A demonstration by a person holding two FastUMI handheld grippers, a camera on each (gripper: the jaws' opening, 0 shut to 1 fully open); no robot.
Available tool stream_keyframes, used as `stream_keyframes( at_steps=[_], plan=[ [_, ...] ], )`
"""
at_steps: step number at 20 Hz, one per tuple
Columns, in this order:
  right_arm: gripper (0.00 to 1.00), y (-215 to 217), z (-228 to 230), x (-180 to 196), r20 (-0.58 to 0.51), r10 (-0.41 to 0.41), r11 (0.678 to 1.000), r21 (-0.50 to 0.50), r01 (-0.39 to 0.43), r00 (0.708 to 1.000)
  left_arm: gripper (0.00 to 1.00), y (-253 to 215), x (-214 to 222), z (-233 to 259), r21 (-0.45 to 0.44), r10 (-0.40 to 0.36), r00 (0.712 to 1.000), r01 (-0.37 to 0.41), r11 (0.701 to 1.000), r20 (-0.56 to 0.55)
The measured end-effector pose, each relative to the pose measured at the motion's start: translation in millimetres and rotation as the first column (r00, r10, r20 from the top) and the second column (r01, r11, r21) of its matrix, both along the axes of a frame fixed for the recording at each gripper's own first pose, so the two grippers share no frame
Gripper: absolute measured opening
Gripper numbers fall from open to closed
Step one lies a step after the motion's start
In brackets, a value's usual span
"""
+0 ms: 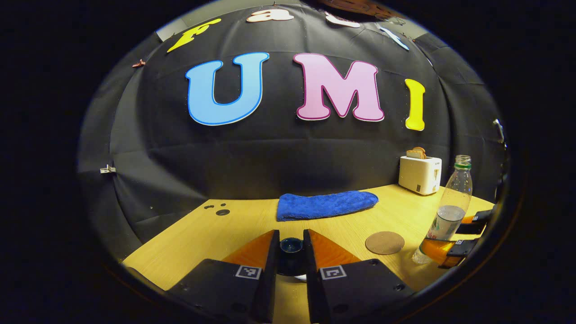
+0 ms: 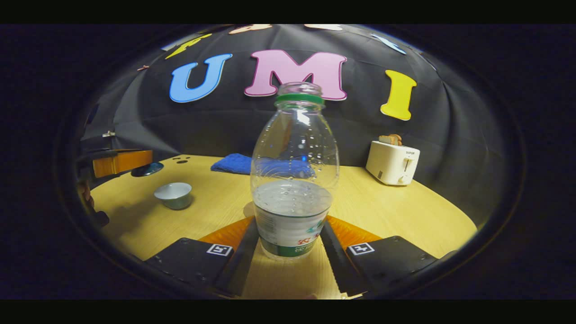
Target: Open the teacup lid with one hand, grasp the water bottle and pour water into the teacup with the other hand; after pouring, place the water bottle on the coaster and then close the teacup lid.
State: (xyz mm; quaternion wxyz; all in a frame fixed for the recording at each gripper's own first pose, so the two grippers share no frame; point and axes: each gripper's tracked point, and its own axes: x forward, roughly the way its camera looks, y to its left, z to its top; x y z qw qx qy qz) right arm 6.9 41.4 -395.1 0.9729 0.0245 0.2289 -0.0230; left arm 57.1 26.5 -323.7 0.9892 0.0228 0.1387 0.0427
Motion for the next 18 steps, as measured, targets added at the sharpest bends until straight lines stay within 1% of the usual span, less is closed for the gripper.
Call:
stream_keyframes(
  at_steps=[1, 2, 3, 5, 6, 7, 8, 9, 10, 11, 12, 13, 14, 15, 16, 18],
  plan=[
    [0.78, -7.0, 9.0, 8.9, 0.011, 0.001, 0.998, -0.059, -0.001, 1.0, 0.33, 2.7, -1.9, 2.6, 0.003, 0.004, 1.0, -0.004, 1.0, 0.003],
    [0.78, -11.8, 18.7, 18.7, 0.019, 0.014, 0.992, -0.127, -0.011, 1.0, 0.29, 6.8, -4.0, 4.9, 0.003, 0.01, 1.0, -0.01, 1.0, 0.003],
    [0.78, -14.1, 26.0, 28.5, 0.016, 0.04, 0.979, -0.199, -0.036, 0.999, 0.31, 9.7, -6.3, 6.8, -0.003, 0.015, 1.0, -0.015, 1.0, 0.003],
    [0.79, -12.3, 33.4, 45.6, -0.006, 0.104, 0.94, -0.325, -0.1, 0.995, 0.33, 18.1, -10.5, 10.4, -0.018, 0.035, 0.999, -0.035, 0.999, 0.005],
    [0.76, -9.6, 34.5, 52.0, -0.012, 0.138, 0.917, -0.376, -0.133, 0.99, 0.29, 23.2, -12.1, 8.4, -0.021, 0.053, 0.999, -0.053, 0.998, 0.004],
    [0.76, -2.6, 36.3, 58.5, -0.012, 0.179, 0.892, -0.419, -0.168, 0.984, 0.33, 28.5, -13.6, 9.6, -0.026, 0.065, 0.998, -0.064, 0.998, 0.007],
    [0.75, 5.0, 38.2, 64.4, -0.014, 0.221, 0.862, -0.465, -0.202, 0.975, 0.33, 32.9, -17.1, 11.0, -0.03, 0.08, 0.997, -0.08, 0.996, 0.015],
    [0.75, 11.2, 40.7, 69.2, -0.021, 0.261, 0.823, -0.518, -0.233, 0.965, 0.33, 40.5, -18.5, 15.2, -0.03, 0.099, 0.995, -0.099, 0.995, 0.027],
    [0.75, 14.9, 41.9, 72.0, -0.027, 0.296, 0.777, -0.574, -0.258, 0.955, 0.33, 48.2, -21.2, 16.5, -0.027, 0.121, 0.992, -0.12, 0.992, 0.038],
    [0.72, 19.0, 43.8, 74.7, -0.037, 0.325, 0.729, -0.627, -0.275, 0.945, 0.33, 56.8, -24.3, 18.9, -0.023, 0.142, 0.989, -0.141, 0.99, 0.046],
    [0.75, 24.1, 43.5, 77.4, -0.054, 0.354, 0.681, -0.67, -0.297, 0.934, 0.29, 61.7, -27.1, 18.2, -0.027, 0.153, 0.987, -0.152, 0.988, 0.05],
    [0.72, 29.5, 43.2, 76.8, -0.07, 0.38, 0.636, -0.704, -0.315, 0.922, 0.33, 64.8, -29.7, 18.0, -0.04, 0.158, 0.986, -0.156, 0.987, 0.047],
    [0.72, 34.3, 41.8, 75.7, -0.088, 0.402, 0.599, -0.727, -0.334, 0.911, 0.29, 67.9, -32.7, 16.6, -0.052, 0.167, 0.985, -0.165, 0.985, 0.044],
    [0.75, 39.3, 39.2, 78.1, -0.106, 0.419, 0.569, -0.743, -0.352, 0.902, 0.29, 71.3, -34.7, 15.3, -0.062, 0.174, 0.984, -0.171, 0.983, 0.04],
    [0.75, 41.3, 34.4, 83.5, -0.127, 0.429, 0.54, -0.758, -0.367, 0.894, 0.36, 73.8, -37.2, 13.5, -0.066, 0.18, 0.983, -0.177, 0.982, 0.037],
    [0.72, 43.0, 28.9, 83.6, -0.161, 0.444, 0.485, -0.784, -0.388, 0.881, 0.29, 79.3, -40.4, 13.7, -0.063, 0.189, 0.981, -0.187, 0.98, 0.039]
  ],
)
